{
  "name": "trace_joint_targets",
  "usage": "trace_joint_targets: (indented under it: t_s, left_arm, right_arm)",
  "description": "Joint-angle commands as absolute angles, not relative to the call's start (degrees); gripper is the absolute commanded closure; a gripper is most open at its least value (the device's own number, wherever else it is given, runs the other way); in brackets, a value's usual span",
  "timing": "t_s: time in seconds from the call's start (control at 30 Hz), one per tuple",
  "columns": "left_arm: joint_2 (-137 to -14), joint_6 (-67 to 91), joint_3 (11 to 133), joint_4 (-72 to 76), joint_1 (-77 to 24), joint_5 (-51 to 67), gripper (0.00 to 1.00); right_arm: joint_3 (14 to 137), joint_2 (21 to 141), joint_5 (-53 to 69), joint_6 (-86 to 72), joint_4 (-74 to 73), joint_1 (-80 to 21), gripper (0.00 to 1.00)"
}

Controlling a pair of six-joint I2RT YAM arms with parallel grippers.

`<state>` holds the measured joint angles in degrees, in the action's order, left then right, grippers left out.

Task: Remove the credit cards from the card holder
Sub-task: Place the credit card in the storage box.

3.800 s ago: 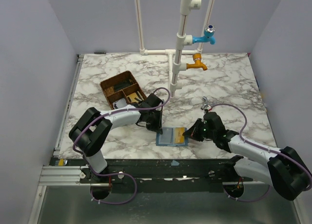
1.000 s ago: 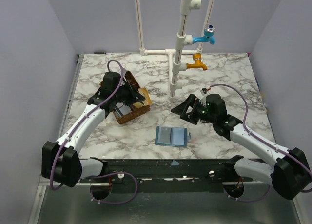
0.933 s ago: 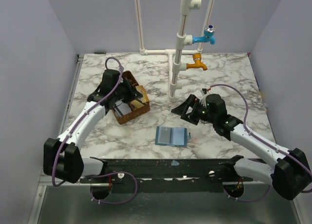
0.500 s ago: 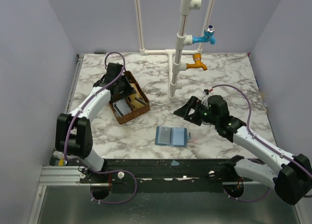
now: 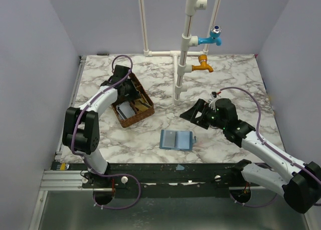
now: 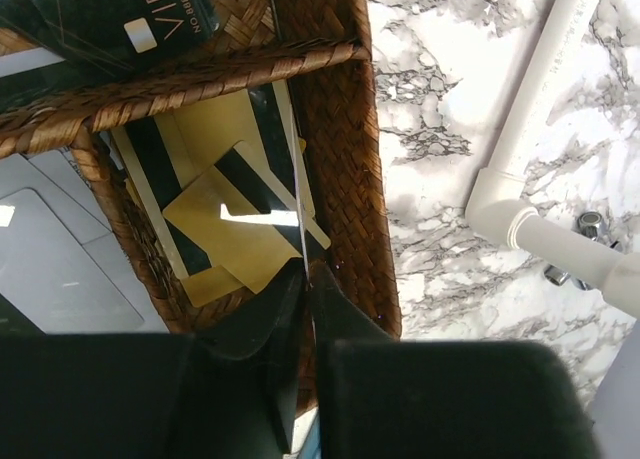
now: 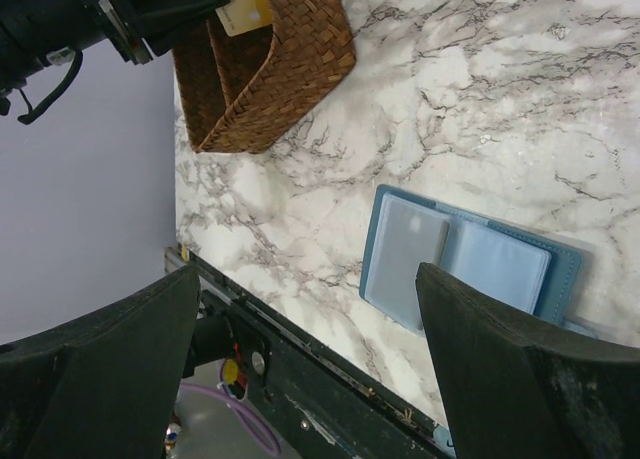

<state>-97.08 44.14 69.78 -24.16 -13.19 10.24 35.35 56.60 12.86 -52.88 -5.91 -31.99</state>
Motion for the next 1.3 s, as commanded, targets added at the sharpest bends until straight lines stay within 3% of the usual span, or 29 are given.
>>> trace_joint_targets:
  t_s: [0.0, 0.07, 0.23, 0.37, 0.97, 1.27]
  left_arm:
    - [-97.6, 42.6, 72.3, -24.4, -12.8, 12.6, 0.80]
    - [-96.9, 42.2, 72.2, -24.6, -12.9, 12.8, 0.65]
    - [-93.9, 41.5, 71.9, -25.1, -12.8, 12.9, 0.43]
    - [-90.9, 40.7, 71.8, -26.2, -12.9, 13.1, 0.36]
    - [-77.2, 36.8, 63.6, -27.8, -18.8, 16.4, 0.32]
    - [-70.6, 35.6, 56.8, -27.1, -21.3, 17.5, 0.32]
  right_arm:
    - [35.2, 56.3, 11.6, -52.2, -6.9, -32.2, 0.08]
    - [35.3, 56.3, 11.7, -52.2, -6.9, -32.2, 0.08]
    - [35.3, 56.4, 11.7, -52.2, -6.9, -32.2, 0.07]
    - [35.4, 57.0, 11.8, -52.0, -6.9, -32.2, 0.07]
    - [37.1, 61.4, 10.7, -51.1, -9.1, -32.5, 0.05]
    - [41.1, 66.7, 1.0, -53.0, -14.5, -41.4, 0.05]
